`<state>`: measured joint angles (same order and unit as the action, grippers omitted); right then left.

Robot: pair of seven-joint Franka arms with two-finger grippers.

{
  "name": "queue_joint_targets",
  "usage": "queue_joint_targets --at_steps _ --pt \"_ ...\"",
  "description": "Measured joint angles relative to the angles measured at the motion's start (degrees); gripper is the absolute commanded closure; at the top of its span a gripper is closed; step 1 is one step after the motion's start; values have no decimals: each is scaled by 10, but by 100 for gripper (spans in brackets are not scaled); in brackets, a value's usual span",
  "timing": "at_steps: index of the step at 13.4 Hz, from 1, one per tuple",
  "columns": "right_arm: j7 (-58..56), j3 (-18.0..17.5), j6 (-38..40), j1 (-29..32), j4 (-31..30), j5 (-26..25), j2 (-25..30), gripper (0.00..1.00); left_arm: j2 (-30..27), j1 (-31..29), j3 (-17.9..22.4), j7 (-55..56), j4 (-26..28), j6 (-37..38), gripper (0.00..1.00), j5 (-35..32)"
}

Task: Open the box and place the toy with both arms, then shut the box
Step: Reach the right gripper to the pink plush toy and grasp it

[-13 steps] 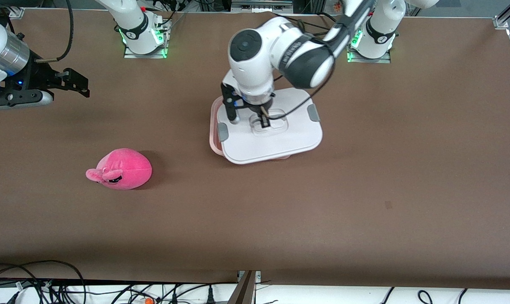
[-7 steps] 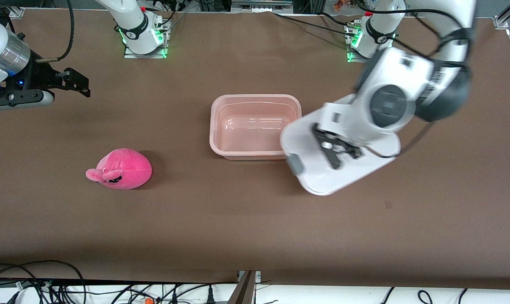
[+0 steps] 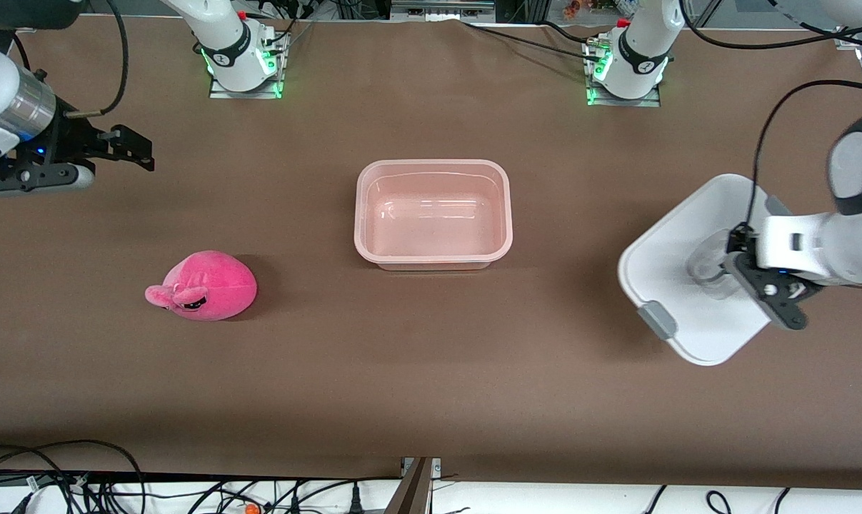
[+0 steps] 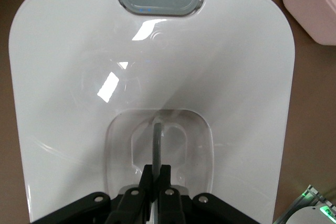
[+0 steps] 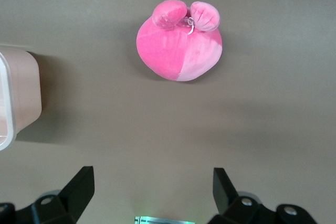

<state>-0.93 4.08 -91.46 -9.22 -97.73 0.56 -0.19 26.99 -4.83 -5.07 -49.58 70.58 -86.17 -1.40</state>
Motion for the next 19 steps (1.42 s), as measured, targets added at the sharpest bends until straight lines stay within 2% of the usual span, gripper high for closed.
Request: queue_joint_targets --at_steps 3,6,9,13,14,15,18,19 --pt "-13 4 -60 1 -4 0 -54 0 -6 -30 1 -32 0 0 100 -12" --pt "-17 18 -152 4 -33 4 -113 0 -9 -32 2 -62 0 1 100 -14" --pt "-19 20 -260 8 -95 22 -141 0 -9 -32 1 -71 0 1 100 -14" --pt "-28 20 -340 9 -114 33 -178 1 -9 -32 -1 -72 0 2 100 -14" --pt "-39 20 -367 10 -119 35 -191 4 -9 -32 -2 -72 0 2 100 -14" --pt "-46 21 -398 10 -125 35 -205 12 -9 -32 -2 -72 0 2 100 -14" --pt "-50 21 -441 12 -136 35 -225 75 -9 -32 -3 -73 0 2 100 -14" --pt "-50 21 -443 13 -136 36 -224 92 -9 -32 -3 -73 0 3 100 -14"
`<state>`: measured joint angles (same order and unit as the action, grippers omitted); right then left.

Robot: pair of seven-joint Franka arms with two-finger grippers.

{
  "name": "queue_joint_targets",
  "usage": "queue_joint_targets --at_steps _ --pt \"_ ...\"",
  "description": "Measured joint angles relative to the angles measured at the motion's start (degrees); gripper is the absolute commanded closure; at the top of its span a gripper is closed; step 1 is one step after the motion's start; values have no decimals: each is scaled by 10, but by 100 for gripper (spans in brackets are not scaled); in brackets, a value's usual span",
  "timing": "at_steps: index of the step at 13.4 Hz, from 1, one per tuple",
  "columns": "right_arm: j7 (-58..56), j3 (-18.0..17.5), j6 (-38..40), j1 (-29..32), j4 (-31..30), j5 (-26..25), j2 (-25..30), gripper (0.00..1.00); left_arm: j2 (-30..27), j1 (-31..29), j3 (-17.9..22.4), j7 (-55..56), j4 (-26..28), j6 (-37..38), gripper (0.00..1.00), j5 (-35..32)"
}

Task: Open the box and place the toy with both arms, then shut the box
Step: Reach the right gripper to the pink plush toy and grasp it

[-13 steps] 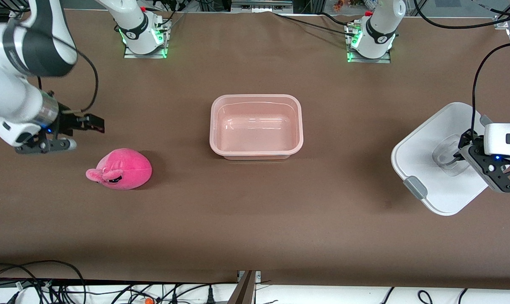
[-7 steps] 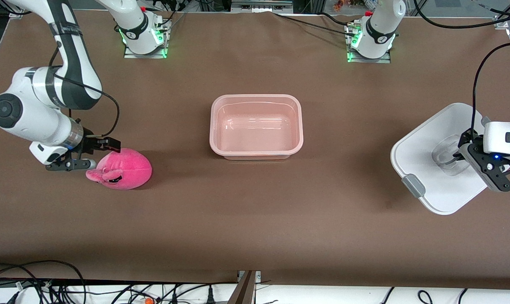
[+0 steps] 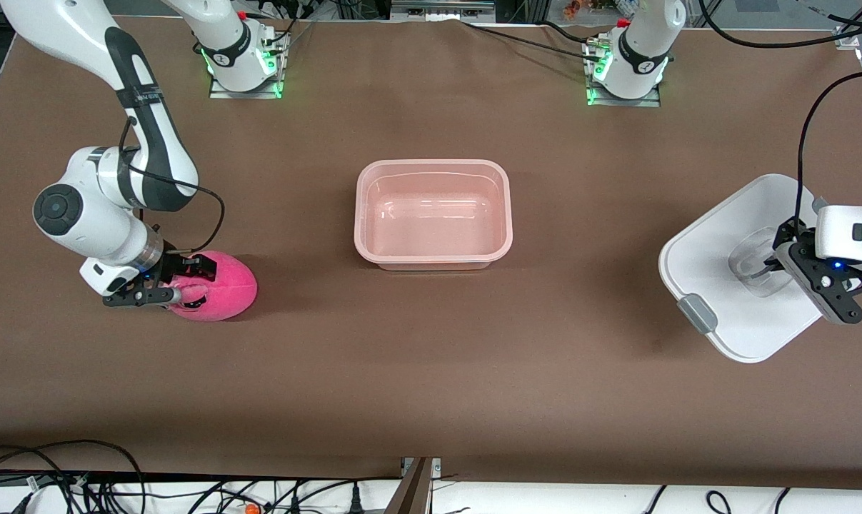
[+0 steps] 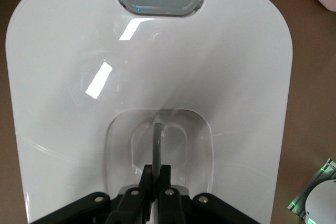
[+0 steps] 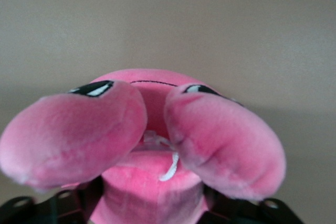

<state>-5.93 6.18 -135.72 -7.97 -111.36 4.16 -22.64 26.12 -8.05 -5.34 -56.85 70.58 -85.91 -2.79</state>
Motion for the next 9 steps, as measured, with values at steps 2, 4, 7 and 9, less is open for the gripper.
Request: queue_joint_targets --at_steps 2,4,7,9 --pt "0 0 0 4 0 6 2 100 0 0 0 0 0 0 100 0" --pt "-1 0 0 6 0 13 2 100 0 1 -1 0 0 1 100 0" --pt "-1 -3 5 6 2 15 5 100 0 1 -2 0 0 2 100 0" --pt "-1 -13 24 5 9 15 14 100 0 2 -3 0 0 3 100 0"
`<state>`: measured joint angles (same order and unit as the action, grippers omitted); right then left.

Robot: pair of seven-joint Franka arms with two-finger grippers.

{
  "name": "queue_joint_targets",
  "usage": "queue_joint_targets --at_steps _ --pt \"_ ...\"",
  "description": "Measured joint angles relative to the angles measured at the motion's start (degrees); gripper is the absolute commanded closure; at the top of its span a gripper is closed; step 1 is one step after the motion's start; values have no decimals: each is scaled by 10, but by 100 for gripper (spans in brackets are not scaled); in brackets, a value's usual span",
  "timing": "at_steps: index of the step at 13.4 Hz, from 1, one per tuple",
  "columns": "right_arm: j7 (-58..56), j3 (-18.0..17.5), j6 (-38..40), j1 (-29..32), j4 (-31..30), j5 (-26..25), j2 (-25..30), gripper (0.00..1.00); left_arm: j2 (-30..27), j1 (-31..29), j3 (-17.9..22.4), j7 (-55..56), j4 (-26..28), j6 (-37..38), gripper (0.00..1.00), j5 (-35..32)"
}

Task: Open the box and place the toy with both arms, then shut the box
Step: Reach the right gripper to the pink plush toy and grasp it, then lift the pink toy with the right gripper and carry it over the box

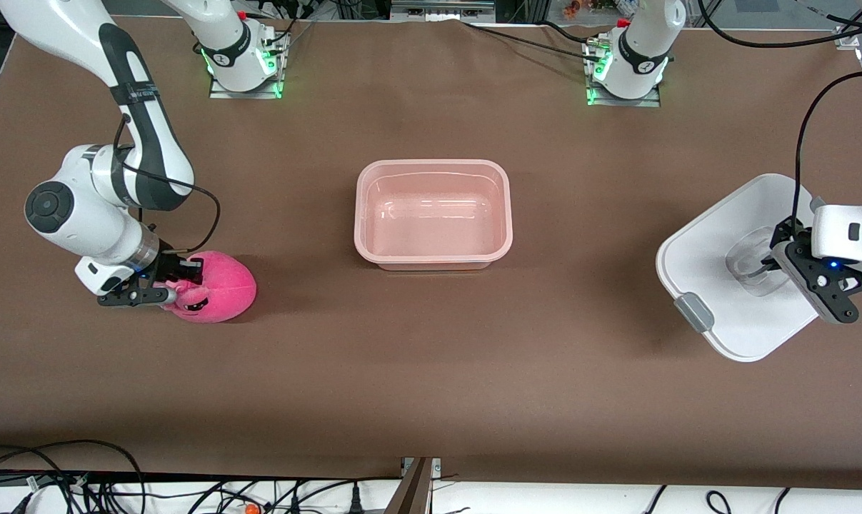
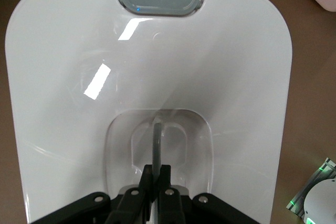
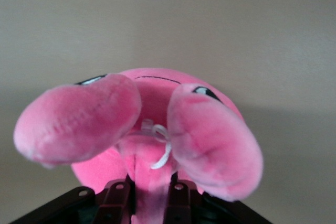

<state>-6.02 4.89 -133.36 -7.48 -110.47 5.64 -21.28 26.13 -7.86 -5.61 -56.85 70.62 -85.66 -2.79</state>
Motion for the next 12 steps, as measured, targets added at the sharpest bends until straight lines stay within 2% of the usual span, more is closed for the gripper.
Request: queue_joint_targets --at_steps 3,7,9,12 --pt "2 -22 60 -2 32 2 13 100 0 0 0 0 1 1 100 0" --pt "28 -67 224 -11 137 3 26 100 0 0 0 0 1 1 100 0" --pt "30 -78 321 -37 202 4 28 100 0 0 -1 0 2 2 100 0" --pt "31 -83 434 -113 276 4 23 100 0 0 -1 0 2 2 100 0"
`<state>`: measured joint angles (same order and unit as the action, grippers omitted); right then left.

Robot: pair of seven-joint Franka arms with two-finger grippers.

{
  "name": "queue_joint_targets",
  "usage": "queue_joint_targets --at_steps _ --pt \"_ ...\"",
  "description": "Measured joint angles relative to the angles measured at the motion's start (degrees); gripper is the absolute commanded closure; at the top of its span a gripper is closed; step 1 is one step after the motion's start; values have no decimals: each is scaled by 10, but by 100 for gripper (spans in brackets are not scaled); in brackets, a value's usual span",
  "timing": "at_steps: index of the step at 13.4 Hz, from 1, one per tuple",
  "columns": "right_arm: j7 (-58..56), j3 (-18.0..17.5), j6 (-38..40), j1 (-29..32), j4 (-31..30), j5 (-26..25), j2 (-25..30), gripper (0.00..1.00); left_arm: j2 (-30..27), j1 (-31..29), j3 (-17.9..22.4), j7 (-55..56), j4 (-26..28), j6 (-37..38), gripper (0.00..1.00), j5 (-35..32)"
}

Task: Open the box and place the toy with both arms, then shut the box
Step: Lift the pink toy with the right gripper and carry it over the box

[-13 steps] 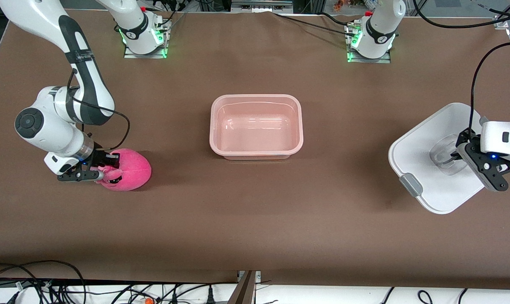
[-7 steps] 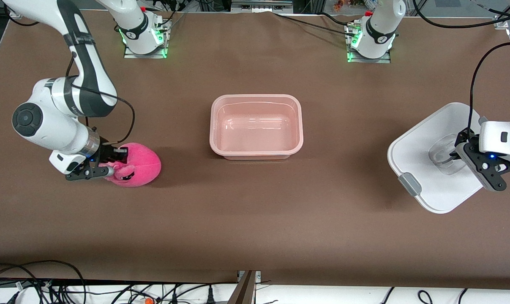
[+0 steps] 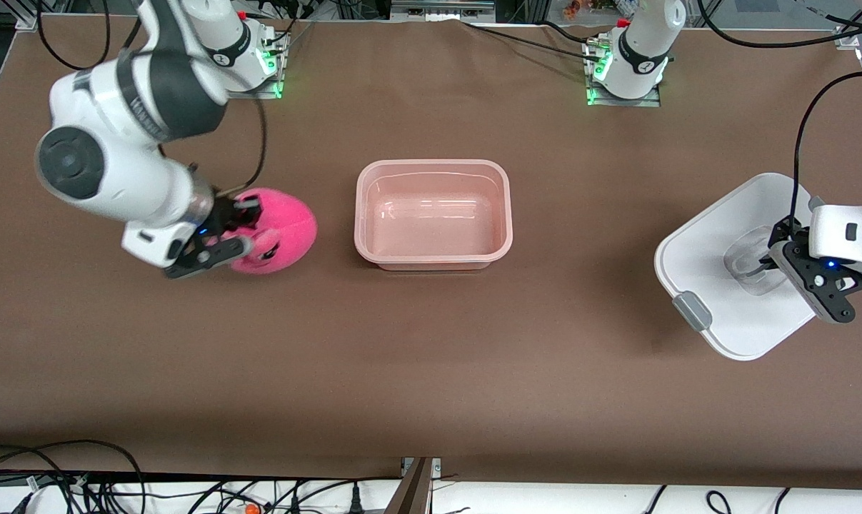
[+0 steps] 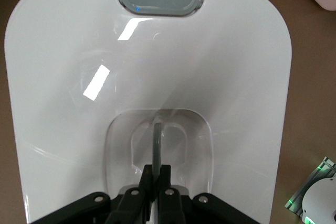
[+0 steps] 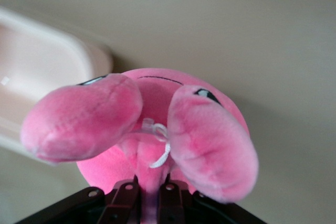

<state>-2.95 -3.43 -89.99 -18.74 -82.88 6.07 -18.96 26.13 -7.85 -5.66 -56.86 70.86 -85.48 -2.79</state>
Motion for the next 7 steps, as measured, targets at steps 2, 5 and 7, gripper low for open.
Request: queue_joint_targets --at_steps 2,5,7 --pt "-18 -6 60 -50 42 3 -15 100 0 0 0 0 0 0 100 0" --pt "-50 -22 83 -110 102 2 -47 100 0 0 0 0 0 0 100 0" --pt "-87 -23 84 -148 141 -15 -76 100 0 0 0 0 0 0 100 0"
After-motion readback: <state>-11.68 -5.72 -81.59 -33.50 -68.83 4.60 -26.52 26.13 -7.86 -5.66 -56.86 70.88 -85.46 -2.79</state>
